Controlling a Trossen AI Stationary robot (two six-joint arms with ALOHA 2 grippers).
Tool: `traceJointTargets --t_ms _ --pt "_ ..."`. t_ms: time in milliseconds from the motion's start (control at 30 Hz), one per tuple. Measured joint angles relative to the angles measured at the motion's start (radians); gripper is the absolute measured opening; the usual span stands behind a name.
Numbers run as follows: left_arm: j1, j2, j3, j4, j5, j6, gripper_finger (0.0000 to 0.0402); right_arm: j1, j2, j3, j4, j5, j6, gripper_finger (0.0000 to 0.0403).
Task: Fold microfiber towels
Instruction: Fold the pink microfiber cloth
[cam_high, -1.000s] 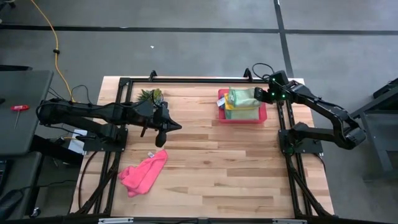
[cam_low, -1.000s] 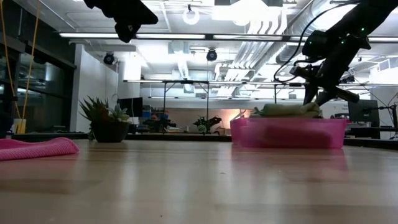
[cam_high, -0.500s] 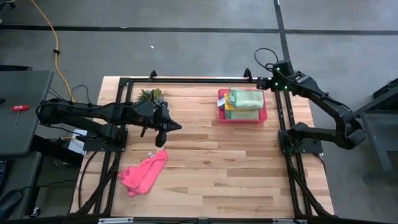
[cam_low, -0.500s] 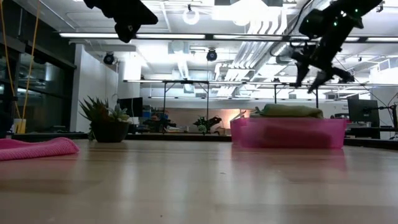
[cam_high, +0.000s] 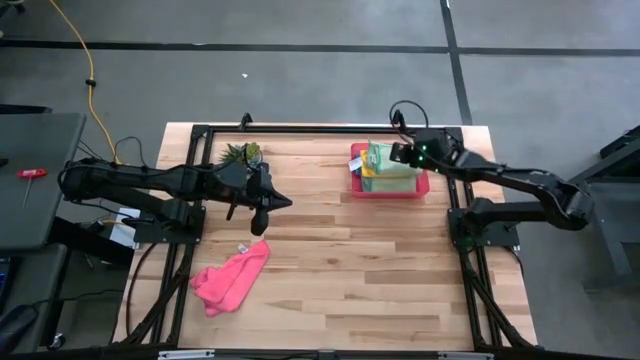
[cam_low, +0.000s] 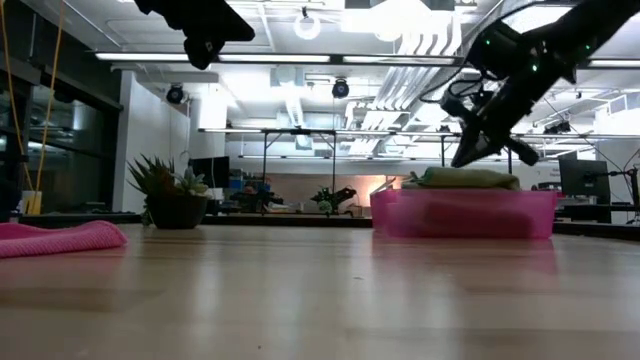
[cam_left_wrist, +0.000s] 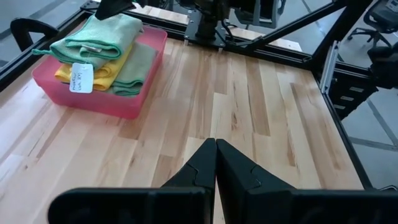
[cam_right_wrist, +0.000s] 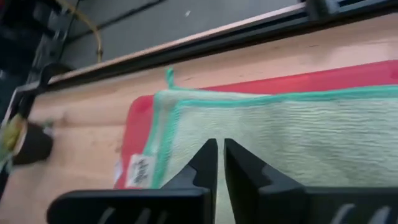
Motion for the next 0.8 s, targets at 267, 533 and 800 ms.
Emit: traceJointTargets --t_ms 267,533,800 --pt "0.000 0.000 0.000 0.000 -0.023 -0.004 0.0000 0.023 0.065 -0.066 0.137 0.112 -0.015 0.0003" --pt "0.000 0.000 0.000 -0.009 -0.026 -0.020 0.0000 0.101 0.275 -0.066 0.293 0.234 -0.042 0.0000" --pt "0.000 0.000 0.000 -0.039 -0.069 -0.020 0.0000 0.122 0.494 -0.060 0.365 0.285 -0.046 0.0000"
